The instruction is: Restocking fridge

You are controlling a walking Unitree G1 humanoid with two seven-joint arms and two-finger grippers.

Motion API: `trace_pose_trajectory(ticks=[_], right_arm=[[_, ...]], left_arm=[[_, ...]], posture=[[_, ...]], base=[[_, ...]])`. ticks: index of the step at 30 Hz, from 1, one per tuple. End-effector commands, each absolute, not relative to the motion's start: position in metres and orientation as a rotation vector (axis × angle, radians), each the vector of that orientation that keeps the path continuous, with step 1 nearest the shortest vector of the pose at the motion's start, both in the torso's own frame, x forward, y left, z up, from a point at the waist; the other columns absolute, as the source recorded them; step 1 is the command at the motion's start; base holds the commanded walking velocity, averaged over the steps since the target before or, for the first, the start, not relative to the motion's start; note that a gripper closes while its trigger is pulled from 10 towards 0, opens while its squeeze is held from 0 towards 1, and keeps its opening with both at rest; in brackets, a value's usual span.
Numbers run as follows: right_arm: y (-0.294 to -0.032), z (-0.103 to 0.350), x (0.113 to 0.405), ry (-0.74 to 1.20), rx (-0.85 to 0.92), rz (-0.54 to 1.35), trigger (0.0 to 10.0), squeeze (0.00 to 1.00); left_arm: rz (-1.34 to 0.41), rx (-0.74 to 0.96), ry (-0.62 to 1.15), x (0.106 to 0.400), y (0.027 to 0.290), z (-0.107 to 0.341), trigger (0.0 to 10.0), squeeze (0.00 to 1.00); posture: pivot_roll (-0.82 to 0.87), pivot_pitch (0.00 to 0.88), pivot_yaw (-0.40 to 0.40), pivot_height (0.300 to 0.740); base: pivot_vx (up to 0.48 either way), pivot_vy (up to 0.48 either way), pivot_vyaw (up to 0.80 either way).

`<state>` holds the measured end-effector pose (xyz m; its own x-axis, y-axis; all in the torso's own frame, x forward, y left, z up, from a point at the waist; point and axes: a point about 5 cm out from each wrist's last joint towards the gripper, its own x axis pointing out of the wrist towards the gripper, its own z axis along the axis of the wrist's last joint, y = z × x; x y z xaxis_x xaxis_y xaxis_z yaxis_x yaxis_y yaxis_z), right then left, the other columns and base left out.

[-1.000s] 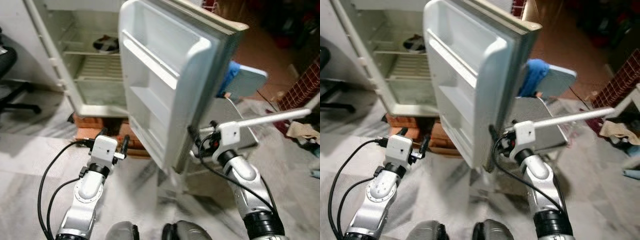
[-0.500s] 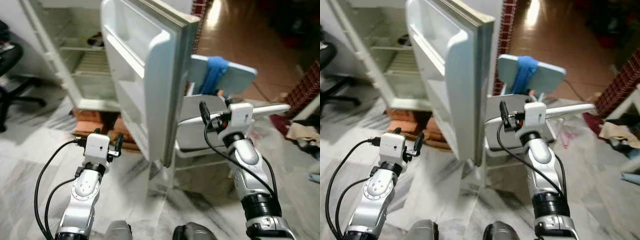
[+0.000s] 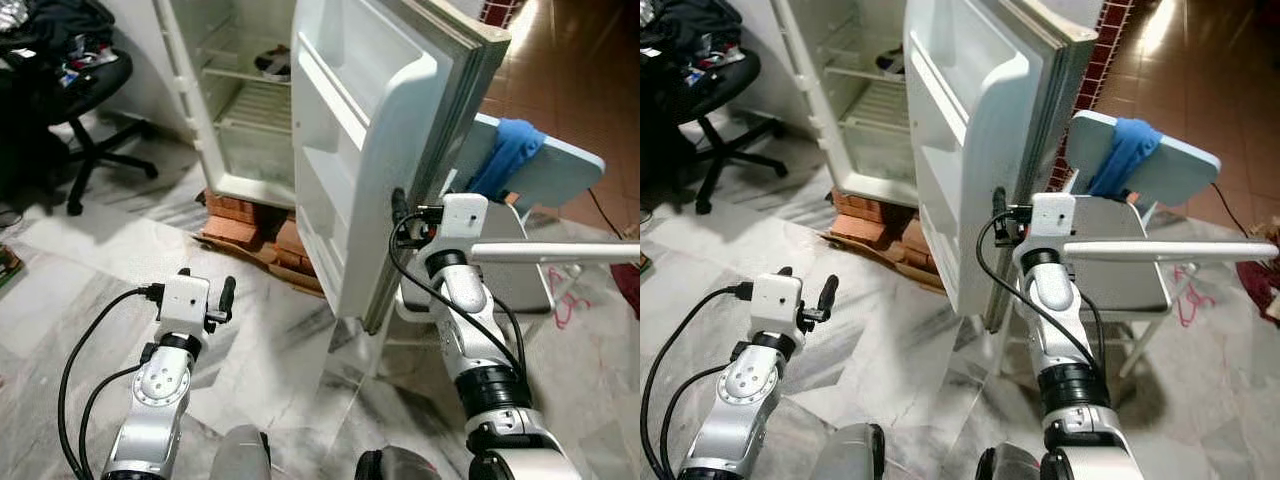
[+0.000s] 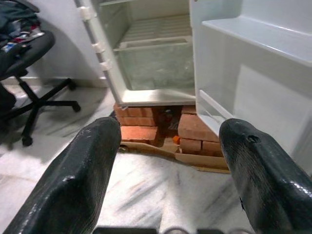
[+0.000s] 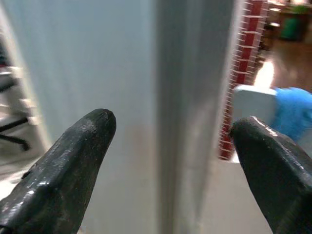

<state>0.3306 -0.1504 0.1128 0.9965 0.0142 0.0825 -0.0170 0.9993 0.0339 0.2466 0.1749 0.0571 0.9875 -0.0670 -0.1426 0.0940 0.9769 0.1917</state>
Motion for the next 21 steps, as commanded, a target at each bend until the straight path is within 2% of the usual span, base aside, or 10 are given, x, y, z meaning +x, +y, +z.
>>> trace_pose_trajectory(ticks=[1,5,8,10,14,18,21], right_arm=[[-0.154,0.119,0.336,-0.099,0.032,-0.034,10.0,0.0],[-0.154,0.123,0.342,-0.103,0.05,-0.066,10.0,0.0],[-0.141,0.131,0.351,-0.12,0.123,-0.021,10.0,0.0],[-0.128,0.138,0.355,-0.136,0.184,0.062,10.0,0.0],[-0.092,0.154,0.354,-0.129,0.434,0.327,10.0,0.0],[-0.065,0.171,0.323,-0.136,0.652,0.739,10.0,0.0],[-0.064,0.171,0.319,-0.132,0.658,0.774,10.0,0.0]], left_arm=[[-0.091,0.21,0.139,0.247,0.174,0.059,10.0,0.0],[-0.096,0.213,0.138,0.247,0.174,0.059,10.0,0.0],[-0.102,0.211,0.134,0.248,0.173,0.06,10.0,0.0],[-0.113,0.213,0.126,0.248,0.172,0.061,10.0,0.0],[-0.127,0.211,0.118,0.247,0.17,0.061,10.0,0.0],[-0.134,0.21,0.122,0.246,0.169,0.061,10.0,0.0],[-0.138,0.21,0.124,0.246,0.169,0.061,10.0,0.0]], posture=[[0.11,0.117,-0.003,0.74],[0.11,0.116,0.0,0.74],[0.11,0.118,0.002,0.74],[0.11,0.12,0.002,0.74],[0.12,0.12,0.0,0.74],[0.11,0.127,0.001,0.74],[0.11,0.127,0.001,0.74]], base=[[0.0,0.0,0.0],[0.0,0.0,0.0],[0.0,0.0,0.0],[0.0,0.0,0.0],[0.0,0.0,0.0],[0.0,0.0,0.0],[0.0,0.0,0.0]])
